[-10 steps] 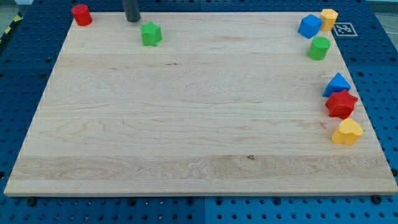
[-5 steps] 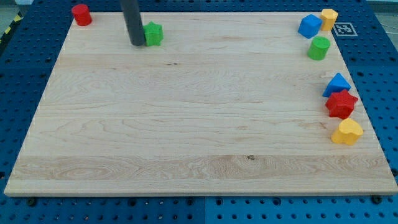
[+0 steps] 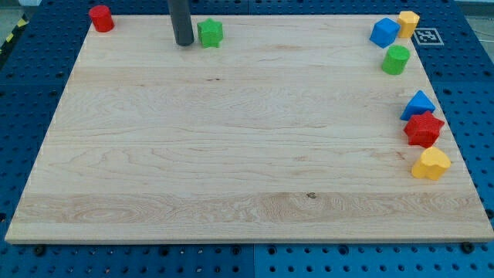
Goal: Place the green star at the top center of the board
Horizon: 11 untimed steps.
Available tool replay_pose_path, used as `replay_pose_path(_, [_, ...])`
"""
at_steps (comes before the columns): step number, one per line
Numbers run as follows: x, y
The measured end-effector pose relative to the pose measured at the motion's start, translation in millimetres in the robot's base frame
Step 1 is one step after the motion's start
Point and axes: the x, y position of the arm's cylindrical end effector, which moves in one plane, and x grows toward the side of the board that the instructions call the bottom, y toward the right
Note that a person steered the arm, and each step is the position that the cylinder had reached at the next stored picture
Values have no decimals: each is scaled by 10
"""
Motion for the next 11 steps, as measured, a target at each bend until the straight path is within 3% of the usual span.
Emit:
replay_pose_path(1, [144,165])
replay_pose_path(11, [-737,427])
